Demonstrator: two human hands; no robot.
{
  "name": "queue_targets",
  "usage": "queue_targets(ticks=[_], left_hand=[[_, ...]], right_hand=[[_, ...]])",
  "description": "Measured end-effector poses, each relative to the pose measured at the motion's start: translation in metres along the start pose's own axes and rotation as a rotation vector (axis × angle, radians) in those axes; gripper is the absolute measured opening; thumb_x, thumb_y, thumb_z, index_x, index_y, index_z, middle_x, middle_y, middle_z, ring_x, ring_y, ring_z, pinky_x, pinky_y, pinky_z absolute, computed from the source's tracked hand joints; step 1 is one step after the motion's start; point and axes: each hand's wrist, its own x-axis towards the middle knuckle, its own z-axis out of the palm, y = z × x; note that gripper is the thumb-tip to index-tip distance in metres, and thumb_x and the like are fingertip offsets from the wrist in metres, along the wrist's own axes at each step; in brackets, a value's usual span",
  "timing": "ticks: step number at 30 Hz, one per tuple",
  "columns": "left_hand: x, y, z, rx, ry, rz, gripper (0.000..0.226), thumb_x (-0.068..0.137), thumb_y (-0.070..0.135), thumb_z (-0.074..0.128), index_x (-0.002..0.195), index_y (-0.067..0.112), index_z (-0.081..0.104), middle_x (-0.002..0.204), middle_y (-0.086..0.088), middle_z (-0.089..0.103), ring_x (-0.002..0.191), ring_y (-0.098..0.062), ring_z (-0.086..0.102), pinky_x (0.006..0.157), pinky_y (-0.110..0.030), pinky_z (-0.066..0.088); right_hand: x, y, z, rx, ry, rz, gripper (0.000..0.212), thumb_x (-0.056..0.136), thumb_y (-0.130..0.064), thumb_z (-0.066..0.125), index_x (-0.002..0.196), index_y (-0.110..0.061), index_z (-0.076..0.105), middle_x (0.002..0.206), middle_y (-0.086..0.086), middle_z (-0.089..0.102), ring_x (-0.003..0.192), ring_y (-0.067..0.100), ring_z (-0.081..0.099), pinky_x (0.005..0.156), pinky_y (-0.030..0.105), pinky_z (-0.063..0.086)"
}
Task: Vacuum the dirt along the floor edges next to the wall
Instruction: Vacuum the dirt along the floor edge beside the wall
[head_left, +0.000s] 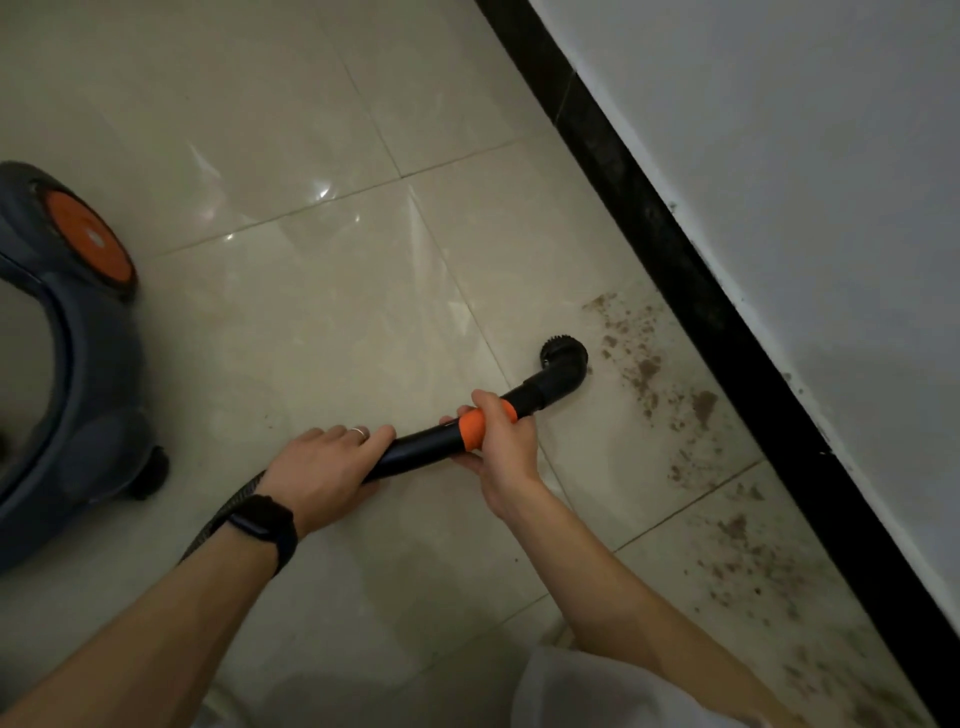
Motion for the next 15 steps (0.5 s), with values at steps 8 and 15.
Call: queue_targets(ticks=[8, 15], left_hand=[[0.052, 0.028, -0.015, -0.01, -0.121, -0.134, 0.04, 0.096, 0.037, 0.05, 0.132, 0.021, 0.039, 0.11, -0.002, 0.062, 0.096, -0.027, 0.061, 0.068, -0.032, 0.036], [0.071, 0.032, -0.015, 0.003, -0.105, -0.167, 0.036, 0.097, 0.036, 0.049, 0.128, 0.022, 0.038, 0.108, 0.001, 0.06, 0.093, -0.025, 0.059, 0.066, -0.031, 0.035]], right_hand=[[0.029, -0.043, -0.011, 0.004, 0.033, -0.055, 0.038, 0.094, -0.016, 0.071, 0.122, -0.007, 0.048, 0.087, 0.012, 0.068, 0.072, 0.025, 0.074, 0.055, 0.037, 0.062], [0.045, -0.057, -0.015, -0.01, 0.019, -0.063, 0.048, 0.093, -0.02, 0.073, 0.13, -0.005, 0.047, 0.098, 0.016, 0.068, 0.072, 0.024, 0.077, 0.056, 0.038, 0.061]])
